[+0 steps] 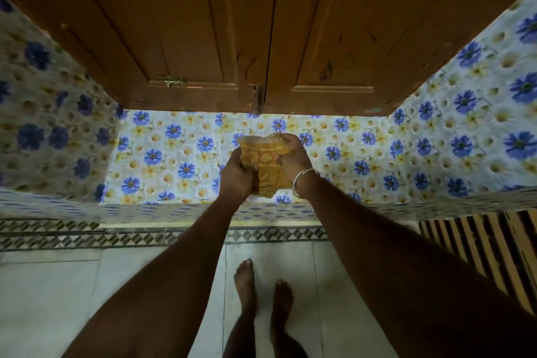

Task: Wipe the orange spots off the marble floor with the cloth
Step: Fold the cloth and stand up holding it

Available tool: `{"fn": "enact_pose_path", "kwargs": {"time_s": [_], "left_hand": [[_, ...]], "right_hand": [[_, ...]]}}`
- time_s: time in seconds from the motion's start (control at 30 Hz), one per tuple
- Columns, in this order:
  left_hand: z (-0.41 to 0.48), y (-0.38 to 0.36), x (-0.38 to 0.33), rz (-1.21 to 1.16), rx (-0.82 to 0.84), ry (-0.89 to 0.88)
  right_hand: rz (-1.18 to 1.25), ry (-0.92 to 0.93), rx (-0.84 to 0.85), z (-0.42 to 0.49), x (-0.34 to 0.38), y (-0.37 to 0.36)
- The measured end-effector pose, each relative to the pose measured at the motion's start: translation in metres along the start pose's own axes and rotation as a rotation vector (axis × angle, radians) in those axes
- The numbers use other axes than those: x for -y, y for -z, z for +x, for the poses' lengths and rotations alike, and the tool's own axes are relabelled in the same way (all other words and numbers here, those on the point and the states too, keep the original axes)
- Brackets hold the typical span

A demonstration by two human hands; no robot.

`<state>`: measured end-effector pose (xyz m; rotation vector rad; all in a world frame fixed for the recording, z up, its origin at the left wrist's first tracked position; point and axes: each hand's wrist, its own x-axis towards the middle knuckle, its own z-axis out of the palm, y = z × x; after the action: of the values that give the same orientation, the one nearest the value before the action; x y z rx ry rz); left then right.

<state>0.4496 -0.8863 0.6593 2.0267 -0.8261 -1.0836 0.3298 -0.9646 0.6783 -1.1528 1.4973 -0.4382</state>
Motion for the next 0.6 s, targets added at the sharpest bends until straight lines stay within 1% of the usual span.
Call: {"fn": "enact_pose_path", "kwargs": {"time_s": [0.07, 0.1, 0.17, 0.2, 0.33, 0.4, 0.47, 0.5, 0.57, 0.6], "left_hand": [[0.002, -0.004, 0.000, 0.142, -0.030, -0.059], [0.004, -0.006, 0.001, 0.250, -0.049, -0.079], [0.004, -0.010, 0.001, 0.432, -0.062, -0.063], [0.003, -0.012, 0.001, 0.457, -0.061, -0.054], [0.001, -0.015, -0.001, 0.450, -0.062, -0.055], [0.005, -0.013, -0.002, 0.359, -0.060, -0.045], [0.006, -0.011, -0.004, 0.222, -0.099, -0.087], [0.006, -0.009, -0.004, 0.190, -0.121, -0.109], [0.005, -0.007, -0.002, 0.194, -0.148, -0.119], [0.004, -0.008, 0.000, 0.237, -0.162, -0.110]], "right_hand": [[-0.061, -0.008, 0.018, 0.010, -0.008, -0.004], [-0.104, -0.013, 0.025, 0.013, -0.012, -0.005], [-0.192, -0.012, 0.035, 0.021, -0.020, -0.007], [-0.219, -0.004, 0.036, 0.024, -0.024, -0.008], [-0.236, 0.033, 0.043, 0.023, -0.025, -0.007], [-0.206, 0.057, 0.043, 0.014, -0.017, -0.002], [-0.155, 0.087, 0.028, 0.007, -0.014, 0.004], [-0.131, 0.097, 0.030, 0.006, -0.012, 0.007], [-0.100, 0.103, 0.043, 0.006, -0.010, 0.010], [-0.086, 0.095, 0.050, 0.007, -0.010, 0.010]]}}
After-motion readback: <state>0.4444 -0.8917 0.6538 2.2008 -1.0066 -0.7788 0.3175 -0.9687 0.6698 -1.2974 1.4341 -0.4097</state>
